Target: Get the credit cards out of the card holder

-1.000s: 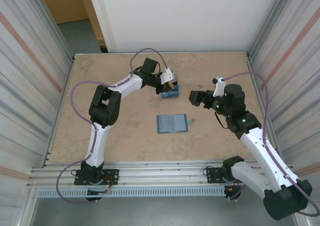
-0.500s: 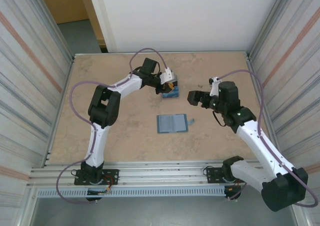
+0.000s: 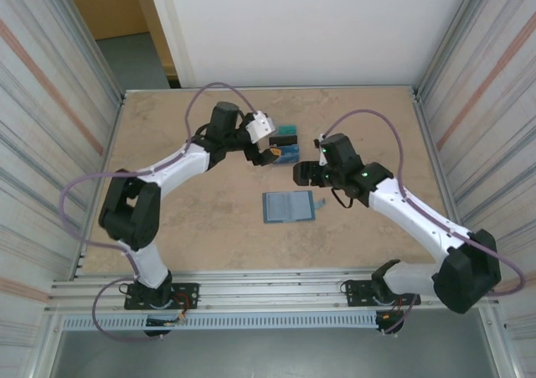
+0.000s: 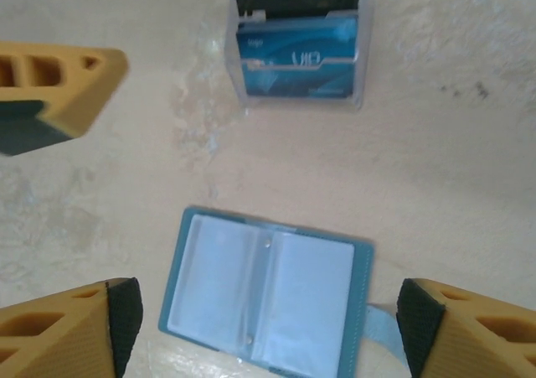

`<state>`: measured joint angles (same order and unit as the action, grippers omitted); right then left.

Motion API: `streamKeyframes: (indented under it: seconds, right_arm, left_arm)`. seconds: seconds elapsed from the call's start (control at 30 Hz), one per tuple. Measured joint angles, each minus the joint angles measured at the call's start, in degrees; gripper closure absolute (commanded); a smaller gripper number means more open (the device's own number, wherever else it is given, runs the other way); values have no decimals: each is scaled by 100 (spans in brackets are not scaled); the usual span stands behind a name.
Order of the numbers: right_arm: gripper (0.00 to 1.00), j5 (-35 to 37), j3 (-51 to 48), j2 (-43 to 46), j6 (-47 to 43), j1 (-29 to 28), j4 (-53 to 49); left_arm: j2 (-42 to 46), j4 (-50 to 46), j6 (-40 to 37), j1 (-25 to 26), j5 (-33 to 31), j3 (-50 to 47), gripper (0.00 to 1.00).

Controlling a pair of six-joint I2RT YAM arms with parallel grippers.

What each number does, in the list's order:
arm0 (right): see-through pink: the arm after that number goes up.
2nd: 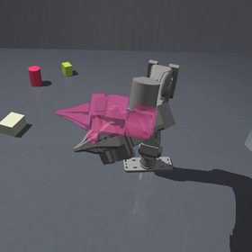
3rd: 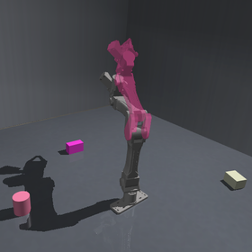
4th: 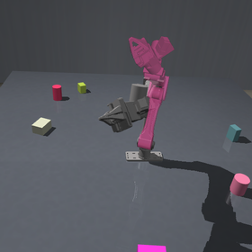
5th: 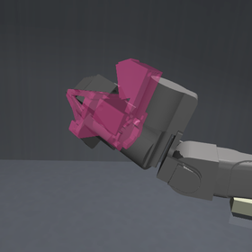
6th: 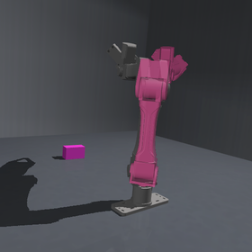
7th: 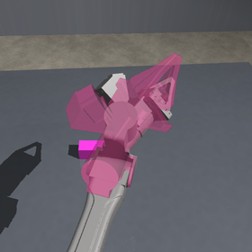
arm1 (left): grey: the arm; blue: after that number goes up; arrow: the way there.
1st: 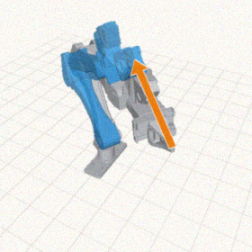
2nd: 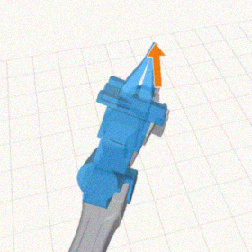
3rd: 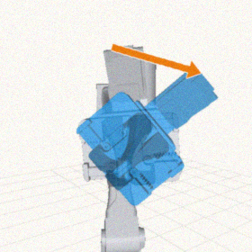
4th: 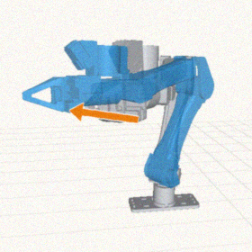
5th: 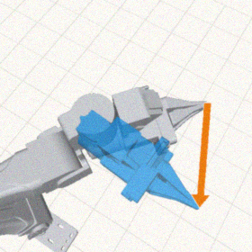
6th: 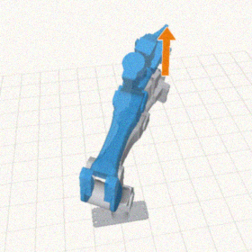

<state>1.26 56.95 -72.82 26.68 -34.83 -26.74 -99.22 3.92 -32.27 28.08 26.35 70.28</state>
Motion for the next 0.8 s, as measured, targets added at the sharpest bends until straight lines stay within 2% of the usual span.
streamKeyframes:
  seconds: [0.23,0.5,0.67,0.8]
  right_arm:
    - [40,232,741,-1318,258,-603,-599]
    - [45,142,1202,-2330,334,-1163,-887]
    - [45,-20,1222,-2686,442,-1172,-896]
    - [43,-72,1311,-2924,461,-1255,-927]
  left_arm:
    - [1172,461,1126,0,-1366,-1453,1]
    - [2452,205,2798,-146,-3195,-2389,1]
    - [3016,-280,3713,-275,-3893,-2708,1]
    - [3209,-675,4153,-275,-4190,-2874,1]
